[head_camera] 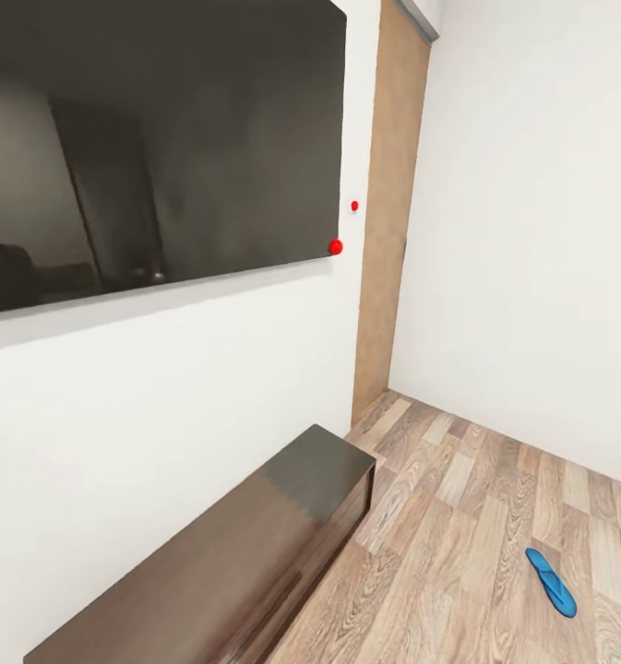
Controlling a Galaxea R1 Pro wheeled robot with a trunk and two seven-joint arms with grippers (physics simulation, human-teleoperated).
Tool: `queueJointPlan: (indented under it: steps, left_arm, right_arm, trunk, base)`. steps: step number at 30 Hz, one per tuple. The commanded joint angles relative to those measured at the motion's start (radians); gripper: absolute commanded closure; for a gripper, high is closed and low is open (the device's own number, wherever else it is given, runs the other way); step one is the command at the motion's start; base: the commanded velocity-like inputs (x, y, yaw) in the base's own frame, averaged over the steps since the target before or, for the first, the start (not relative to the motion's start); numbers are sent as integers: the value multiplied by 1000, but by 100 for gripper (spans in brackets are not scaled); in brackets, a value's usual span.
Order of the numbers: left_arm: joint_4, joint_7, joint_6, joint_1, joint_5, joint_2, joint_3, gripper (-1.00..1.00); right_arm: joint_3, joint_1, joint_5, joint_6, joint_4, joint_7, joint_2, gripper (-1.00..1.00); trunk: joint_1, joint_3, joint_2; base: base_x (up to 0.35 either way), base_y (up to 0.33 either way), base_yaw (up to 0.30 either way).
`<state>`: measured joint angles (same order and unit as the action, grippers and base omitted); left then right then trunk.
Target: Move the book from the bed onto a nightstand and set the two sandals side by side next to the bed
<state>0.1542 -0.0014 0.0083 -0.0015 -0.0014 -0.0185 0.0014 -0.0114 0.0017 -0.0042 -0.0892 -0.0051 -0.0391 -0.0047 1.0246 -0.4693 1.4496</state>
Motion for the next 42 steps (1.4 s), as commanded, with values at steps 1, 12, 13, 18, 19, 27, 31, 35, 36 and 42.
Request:
queueJointPlan:
  steps: [1, 12, 13, 18, 19, 27, 31, 35, 36, 42]
  left_arm:
    - [1, 0, 1, 0, 0, 0, 0, -100]
    - [1, 0, 1, 0, 0, -2, -1, -100]
    - [1, 0, 1, 0, 0, -3, -1, -100]
    - [1, 0, 1, 0, 0, -3, -1, -100]
    - [1, 0, 1, 0, 0, -3, -1, -100]
    - [1, 0, 1, 0, 0, -3, -1, -100]
    - [1, 0, 1, 0, 0, -3, -1, -100]
    - [1, 0, 1, 0, 0, -3, -1, -100]
    - [1, 0, 1, 0, 0, -3, -1, -100]
    - [1, 0, 1, 0, 0, -3, -1, -100]
  right_arm:
    - [-1, 0, 0, -3, -1, -2, 0, -100]
    - [-1, 0, -2, -4, -1, -2, -2, -100]
    - [-1, 0, -2, -4, -1, -2, -3, -100]
    - [-1, 0, -2, -4, -1, -2, -3, -100]
    - [-1, 0, -2, -4, -1, -2, -4, -100]
    - [-1, 0, -2, -4, -1, -2, -3, -100]
    - [-1, 0, -2, -4, -1, -2, -4, -100]
    - [-1, 0, -2, -4, -1, -2, -3, -100]
    - [-1, 0, -2, -4, -1, -2, -3, -100]
    - [-1, 0, -2, -4, -1, -2, -4, -100]
  trunk:
    - [0, -1, 0]
    - [0, -1, 0]
    - [0, -1, 0]
    - [0, -1, 0]
    - [0, -1, 0]
    - [0, -1, 0]
    - [0, -1, 0]
    - [0, -1, 0]
    - [0, -1, 0]
    - [0, -1, 0]
  base:
    - [250, 111, -245]
    - [212, 78, -76]
    - [23, 5, -119]
    - [8, 2, -228]
    - [2, 0, -286]
    - [0, 0, -297]
    - [0, 0, -299]
    - [0, 0, -296]
    - [0, 0, -295]
    - [0, 0, -294]
